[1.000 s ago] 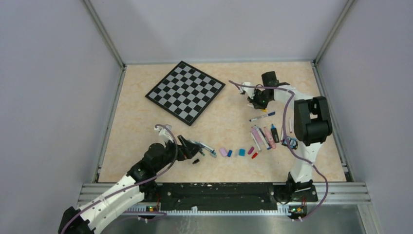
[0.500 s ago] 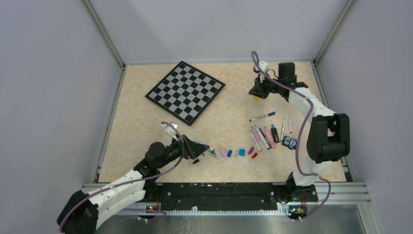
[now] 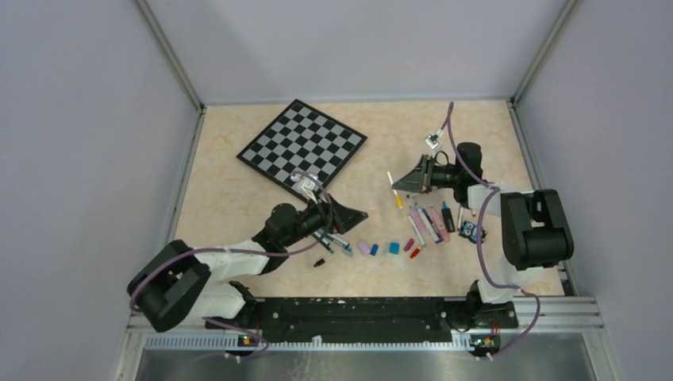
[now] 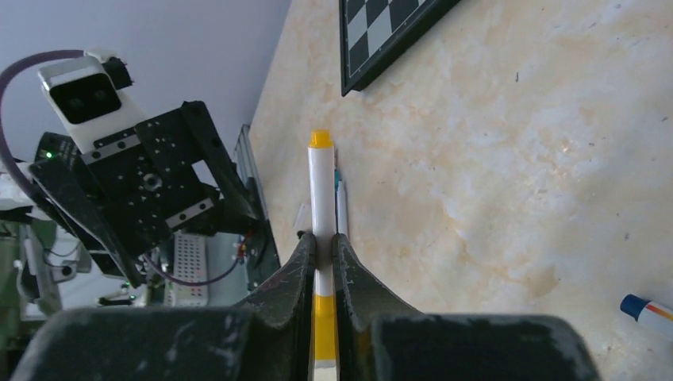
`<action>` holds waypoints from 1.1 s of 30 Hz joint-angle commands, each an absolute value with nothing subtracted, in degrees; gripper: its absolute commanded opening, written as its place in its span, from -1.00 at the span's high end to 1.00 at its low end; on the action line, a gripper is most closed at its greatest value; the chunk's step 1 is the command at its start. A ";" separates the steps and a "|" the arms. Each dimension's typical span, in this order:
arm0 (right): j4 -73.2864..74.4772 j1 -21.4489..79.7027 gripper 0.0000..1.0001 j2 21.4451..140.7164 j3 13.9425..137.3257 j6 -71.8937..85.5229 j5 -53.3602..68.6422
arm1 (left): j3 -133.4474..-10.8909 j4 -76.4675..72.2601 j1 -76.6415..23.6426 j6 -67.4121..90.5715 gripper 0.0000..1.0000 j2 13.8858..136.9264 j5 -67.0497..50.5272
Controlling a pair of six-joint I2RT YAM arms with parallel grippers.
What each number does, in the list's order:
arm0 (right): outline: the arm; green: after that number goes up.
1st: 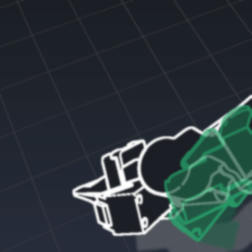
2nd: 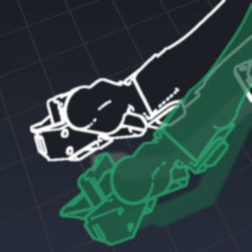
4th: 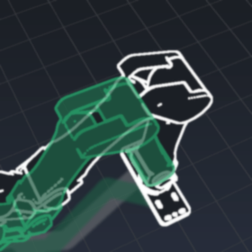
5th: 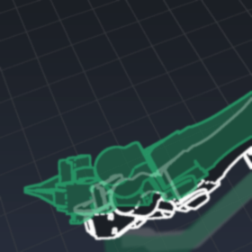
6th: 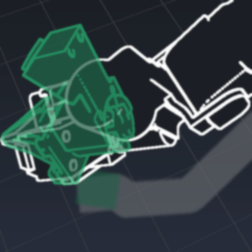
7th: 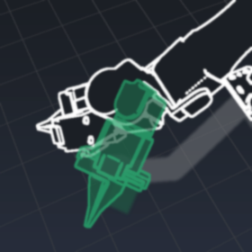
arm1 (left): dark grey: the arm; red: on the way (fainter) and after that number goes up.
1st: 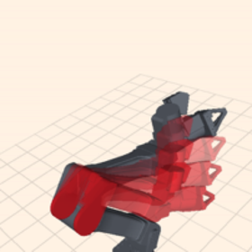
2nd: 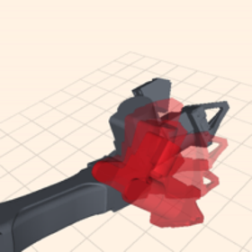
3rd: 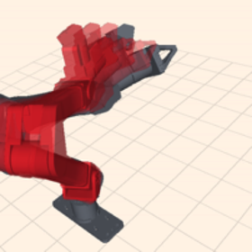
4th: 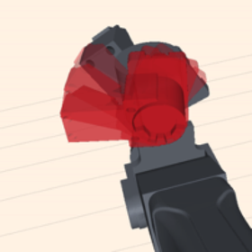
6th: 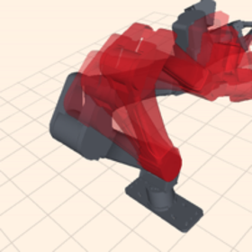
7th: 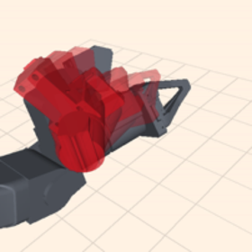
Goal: Open the pen caps
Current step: Open the pen cap from the pen.
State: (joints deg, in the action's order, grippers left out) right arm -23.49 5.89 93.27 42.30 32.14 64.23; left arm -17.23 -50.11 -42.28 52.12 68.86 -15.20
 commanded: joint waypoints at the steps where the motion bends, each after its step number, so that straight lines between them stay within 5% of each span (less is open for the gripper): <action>1: -33.67 6.36 1.00 96.06 44.28 45.80 66.61 | -22.97 -60.34 -43.69 54.57 -0.92 77.95 -11.33; 15: -33.37 10.63 1.00 96.01 44.27 46.31 65.25 | -37.32 -64.34 -47.86 62.36 -0.58 98.95 -7.35; 28: -35.10 10.73 1.00 96.30 44.21 47.92 66.12 | -39.99 -67.29 -48.33 64.35 -0.03 104.01 -9.68; 33: -35.51 10.72 1.00 96.73 44.13 47.87 66.19 | -39.98 -69.53 -48.47 65.62 0.02 105.38 -10.95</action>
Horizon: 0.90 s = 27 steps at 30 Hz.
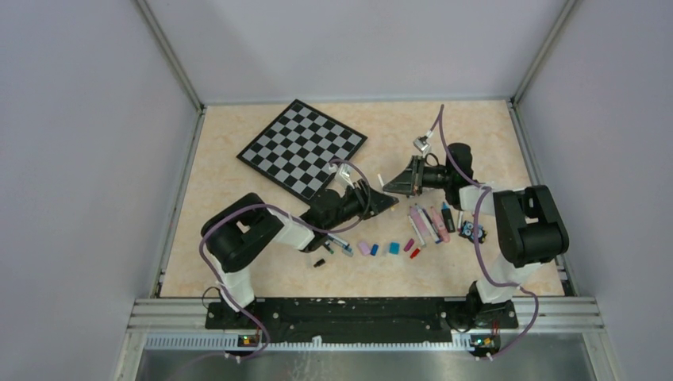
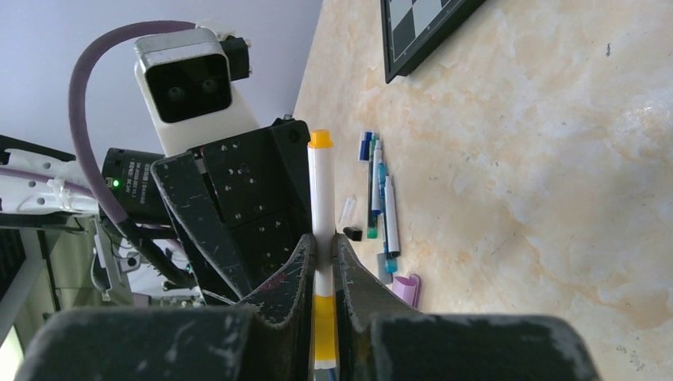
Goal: Open the pen caps
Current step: Open the pen cap from the pen.
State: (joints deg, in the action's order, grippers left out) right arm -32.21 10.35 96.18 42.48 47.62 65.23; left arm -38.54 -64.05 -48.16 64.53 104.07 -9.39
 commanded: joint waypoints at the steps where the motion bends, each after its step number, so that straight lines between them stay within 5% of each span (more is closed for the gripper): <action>1: -35.54 10.74 1.00 96.87 44.12 47.90 66.20 | -40.05 -69.79 -48.61 65.73 0.05 105.57 -11.21; 6: -35.72 10.77 1.00 97.20 44.13 47.86 66.27 | -40.13 -70.31 -48.88 65.92 0.28 105.99 -11.99; 11: -36.03 10.74 1.00 96.87 44.42 47.02 67.11 | -39.05 -71.74 -48.89 65.62 1.00 106.09 -12.13; 13: -35.98 10.78 0.91 96.59 45.03 45.13 69.18 | -38.04 -72.19 -48.79 64.61 1.00 105.44 -12.28; 16: -33.91 10.68 0.36 95.96 46.71 41.19 72.25 | -35.88 -71.06 -48.62 61.35 1.00 102.82 -12.93; 20: -25.92 10.70 -0.06 94.00 48.91 30.65 76.80 | -33.00 -64.63 -48.29 54.08 1.00 96.18 -15.05; 27: -17.98 12.39 -0.33 90.48 49.07 18.41 80.14 | -30.86 -50.72 -48.17 43.43 1.00 84.60 -19.17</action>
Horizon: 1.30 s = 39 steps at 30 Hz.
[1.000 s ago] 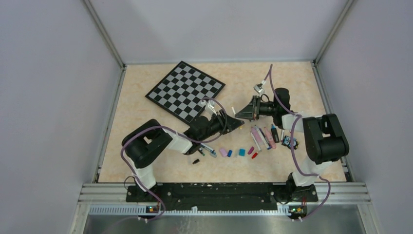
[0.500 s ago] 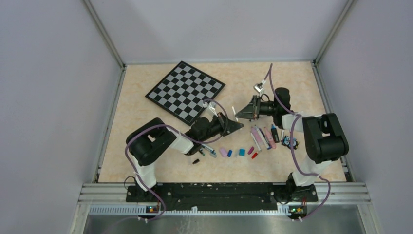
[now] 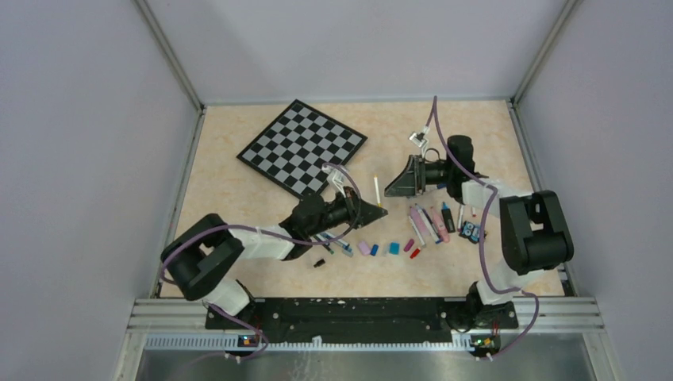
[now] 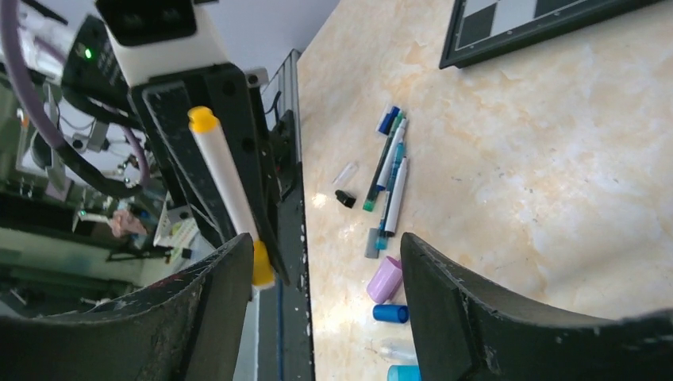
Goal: Open the pen caps
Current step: Open the pen cap from the pen, then place the pen at the center of the board.
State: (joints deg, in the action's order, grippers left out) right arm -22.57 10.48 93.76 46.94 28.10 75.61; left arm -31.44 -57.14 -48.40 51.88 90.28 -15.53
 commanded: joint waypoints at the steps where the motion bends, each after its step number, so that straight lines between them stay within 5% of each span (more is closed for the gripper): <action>1: -18.02 13.16 -0.33 90.32 49.17 18.25 81.36 | -31.11 -49.05 -48.21 42.41 1.00 83.61 -20.07; 13: -19.49 19.87 -0.17 88.30 48.89 20.67 82.65 | -32.65 -42.06 -48.22 40.09 1.00 81.50 -24.50; 15: -21.83 20.80 0.27 89.17 48.93 23.61 82.48 | -32.75 -42.08 -48.16 40.44 1.00 81.77 -25.05; 16: -22.86 21.05 0.74 89.83 49.18 25.09 82.50 | -32.69 -42.15 -48.19 40.49 1.00 81.86 -25.16; 17: -23.96 21.31 1.00 90.17 49.59 26.46 82.34 | -32.56 -42.22 -48.21 40.45 1.00 81.84 -25.34; 27: -25.13 16.43 1.00 88.33 61.02 32.93 77.91 | -26.59 -35.56 -48.42 40.64 1.00 79.86 -38.14; 33: -29.15 16.45 1.00 92.30 73.56 41.45 74.95 | -22.98 -22.79 -48.96 38.93 1.00 68.63 -39.39; 39: -0.96 18.82 1.00 88.82 63.87 13.30 62.38 | -19.18 -12.06 -48.96 39.96 1.00 52.11 -27.65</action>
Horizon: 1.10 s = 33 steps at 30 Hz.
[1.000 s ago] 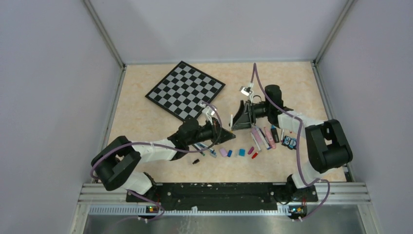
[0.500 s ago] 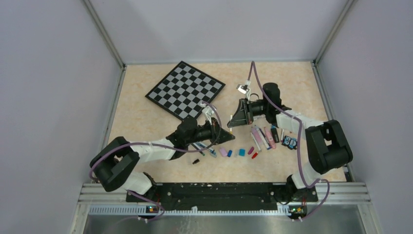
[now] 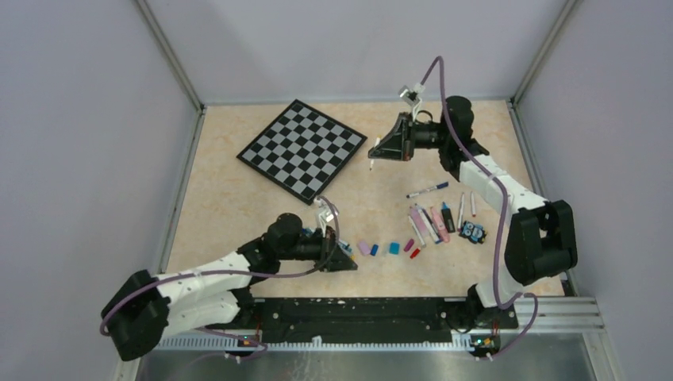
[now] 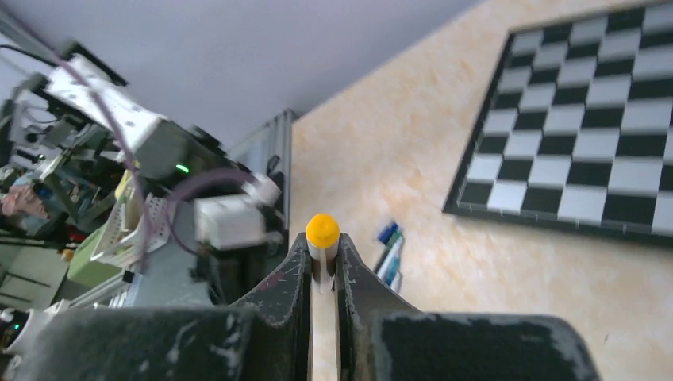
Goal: Open the pen caps
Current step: Place the pen at the center of the board.
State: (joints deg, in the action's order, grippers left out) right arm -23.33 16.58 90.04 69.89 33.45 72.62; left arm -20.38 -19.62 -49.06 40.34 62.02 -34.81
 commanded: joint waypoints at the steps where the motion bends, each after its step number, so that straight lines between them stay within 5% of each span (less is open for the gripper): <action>1: 4.70 20.30 1.00 88.37 62.57 7.56 57.70 | -18.60 -9.37 -48.98 40.49 1.00 48.82 -23.87; 9: 18.38 31.10 1.00 96.32 65.08 -4.44 46.34 | -13.36 3.81 -48.96 47.50 1.00 32.29 -6.16; 22: 23.09 39.15 0.87 111.71 74.05 -4.03 39.84 | -10.90 8.89 -48.96 50.45 0.97 31.29 -4.40; 28: 24.76 39.74 0.51 113.77 76.06 -4.11 39.95 | -10.32 8.52 -48.96 51.20 0.94 32.63 -4.63; 33: 25.93 39.77 0.41 111.32 76.27 -5.43 41.20 | -9.79 5.98 -48.96 51.92 0.90 33.77 -5.35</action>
